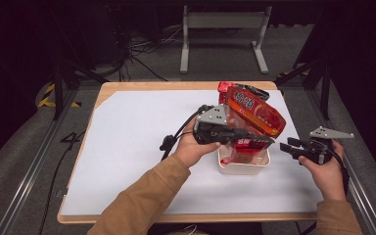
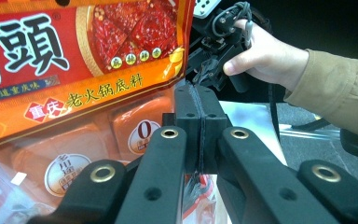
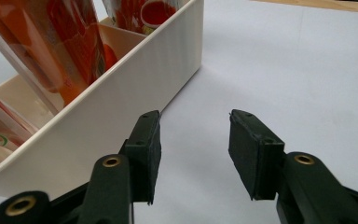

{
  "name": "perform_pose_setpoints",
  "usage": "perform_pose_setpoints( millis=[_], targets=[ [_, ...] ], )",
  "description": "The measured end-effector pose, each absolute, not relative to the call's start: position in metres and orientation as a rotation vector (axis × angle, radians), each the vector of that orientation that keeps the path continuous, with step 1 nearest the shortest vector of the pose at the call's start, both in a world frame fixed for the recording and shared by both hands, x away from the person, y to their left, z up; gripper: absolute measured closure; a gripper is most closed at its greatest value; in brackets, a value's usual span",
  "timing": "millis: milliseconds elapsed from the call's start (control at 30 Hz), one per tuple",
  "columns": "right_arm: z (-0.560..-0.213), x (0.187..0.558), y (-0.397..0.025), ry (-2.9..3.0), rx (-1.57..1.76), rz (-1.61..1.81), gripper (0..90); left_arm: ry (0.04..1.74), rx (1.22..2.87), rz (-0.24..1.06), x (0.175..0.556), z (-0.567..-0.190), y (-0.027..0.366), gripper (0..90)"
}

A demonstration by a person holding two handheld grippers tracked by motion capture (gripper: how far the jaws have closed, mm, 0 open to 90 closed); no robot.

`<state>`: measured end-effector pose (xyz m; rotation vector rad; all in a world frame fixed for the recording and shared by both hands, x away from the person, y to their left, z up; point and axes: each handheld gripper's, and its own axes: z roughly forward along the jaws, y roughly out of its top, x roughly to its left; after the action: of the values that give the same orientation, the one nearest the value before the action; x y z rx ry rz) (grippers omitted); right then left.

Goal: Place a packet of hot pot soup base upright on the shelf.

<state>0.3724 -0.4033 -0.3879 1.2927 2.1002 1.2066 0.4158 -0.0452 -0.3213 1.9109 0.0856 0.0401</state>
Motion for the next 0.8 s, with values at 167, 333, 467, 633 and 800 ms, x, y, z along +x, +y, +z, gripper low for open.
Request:
perform_pose_setpoints(
  millis=[167,333,467,633,800],
  targets=[
    [-0.388,0.372,-0.403,2.102,1.299,1.204,53.7,0.089,1.914,0.039,0.417,-0.325,-0.044,89.8],
    [-0.388,0.373,-0.403,2.106,1.294,1.202,53.6,0.106,1.921,0.033,0.419,-0.33,-0.04,89.5],
    [-0.388,0.373,-0.403,2.106,1.296,1.202,53.5,0.123,1.931,0.026,0.421,-0.334,-0.038,89.3],
    [-0.388,0.373,-0.402,2.105,1.296,1.202,53.3,0.124,1.965,0.028,0.422,-0.34,-0.035,88.8],
    [-0.389,0.373,-0.402,2.109,1.294,1.202,53.2,0.14,1.978,0.025,0.422,-0.342,-0.032,87.6]
  ],
)
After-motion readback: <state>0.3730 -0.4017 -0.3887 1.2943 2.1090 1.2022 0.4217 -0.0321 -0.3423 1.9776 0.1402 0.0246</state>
